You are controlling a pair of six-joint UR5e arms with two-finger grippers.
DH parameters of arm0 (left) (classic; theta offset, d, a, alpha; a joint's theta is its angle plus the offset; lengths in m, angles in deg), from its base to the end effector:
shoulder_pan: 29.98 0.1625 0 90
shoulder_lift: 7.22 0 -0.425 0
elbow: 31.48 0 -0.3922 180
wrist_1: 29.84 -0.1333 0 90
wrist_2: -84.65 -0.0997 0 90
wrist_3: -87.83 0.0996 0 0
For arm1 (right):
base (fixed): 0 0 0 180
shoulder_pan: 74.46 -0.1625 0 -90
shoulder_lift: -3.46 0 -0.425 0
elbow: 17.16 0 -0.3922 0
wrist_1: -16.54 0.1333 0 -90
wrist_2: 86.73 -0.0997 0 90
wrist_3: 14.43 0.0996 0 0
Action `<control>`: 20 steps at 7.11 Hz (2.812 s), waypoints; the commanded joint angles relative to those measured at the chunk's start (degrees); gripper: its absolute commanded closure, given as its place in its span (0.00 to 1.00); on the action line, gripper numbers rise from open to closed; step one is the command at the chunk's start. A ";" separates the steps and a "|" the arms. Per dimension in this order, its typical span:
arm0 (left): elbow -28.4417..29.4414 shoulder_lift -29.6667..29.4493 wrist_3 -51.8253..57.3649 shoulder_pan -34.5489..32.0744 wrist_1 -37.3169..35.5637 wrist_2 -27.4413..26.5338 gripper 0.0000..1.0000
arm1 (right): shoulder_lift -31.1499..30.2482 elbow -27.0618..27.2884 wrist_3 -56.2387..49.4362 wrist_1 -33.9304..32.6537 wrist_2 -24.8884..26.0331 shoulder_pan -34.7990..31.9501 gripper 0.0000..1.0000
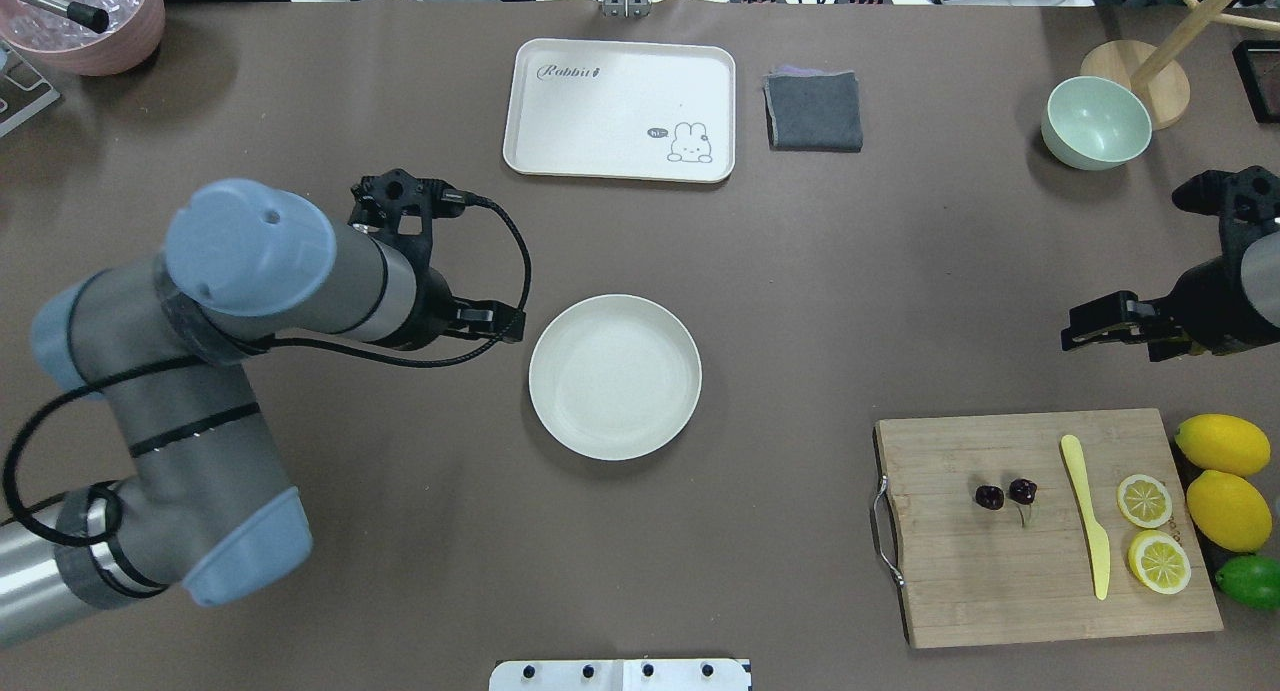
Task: Place red cherry on plate
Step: 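Lower the right gripper over the two dark cherries while the left arm withdraws, then close the right gripper on the cherry stems and lift them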
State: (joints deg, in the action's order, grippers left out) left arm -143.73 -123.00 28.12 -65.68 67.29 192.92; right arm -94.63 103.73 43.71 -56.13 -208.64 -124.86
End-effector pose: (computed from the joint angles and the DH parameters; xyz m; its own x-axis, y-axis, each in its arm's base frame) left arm 0.4128 -0.4223 0.2258 0.5747 0.1768 -0.7990 0.0641 0.9637 0.2593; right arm -0.2135 -0.3846 0.4317 0.6446 0.0762 0.7607 -0.1138 0.9935 -0.0031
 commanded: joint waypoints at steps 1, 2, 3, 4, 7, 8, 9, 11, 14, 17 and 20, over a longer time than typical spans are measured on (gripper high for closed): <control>-3.06 6.49 18.83 -16.59 -4.85 14.63 0.02 | 0.10 1.72 1.28 0.07 6.59 9.58 0.00; -2.63 11.92 30.86 -22.25 -4.93 16.95 0.02 | -0.16 2.59 1.28 0.07 9.56 13.18 0.00; -0.54 15.46 43.86 -28.05 -4.93 18.02 0.02 | -0.16 2.60 1.19 0.07 11.94 16.35 0.00; 1.22 17.76 51.82 -32.11 -4.85 18.90 0.02 | -0.34 2.51 1.02 0.07 13.97 18.30 0.01; 1.33 19.54 53.48 -33.29 -4.41 18.91 0.02 | 0.09 -1.51 -3.20 1.03 15.48 19.81 0.06; 1.33 19.63 53.39 -33.29 -4.41 18.91 0.02 | -0.51 -4.14 -3.20 6.17 16.35 20.68 0.06; 1.42 19.63 53.39 -33.29 -4.41 18.91 0.02 | -1.39 -4.86 -2.25 8.14 16.36 21.91 0.06; 1.33 19.54 53.04 -33.29 -4.41 18.91 0.02 | -1.57 -4.69 2.06 8.16 16.36 23.93 0.04; 1.33 19.36 52.78 -33.29 -4.41 18.91 0.02 | -3.32 -4.08 3.21 8.25 16.62 25.26 0.10; 1.15 19.45 52.78 -33.29 -4.41 18.91 0.02 | -3.50 -3.99 3.30 8.25 17.06 25.70 0.15; 1.15 19.54 52.78 -33.38 -4.41 18.91 0.02 | -3.50 -4.08 3.30 8.25 17.59 26.49 0.15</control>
State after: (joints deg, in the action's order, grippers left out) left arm -142.57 -103.50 80.89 -99.00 62.88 211.83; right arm -98.13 99.69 47.00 -47.88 -191.12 -98.62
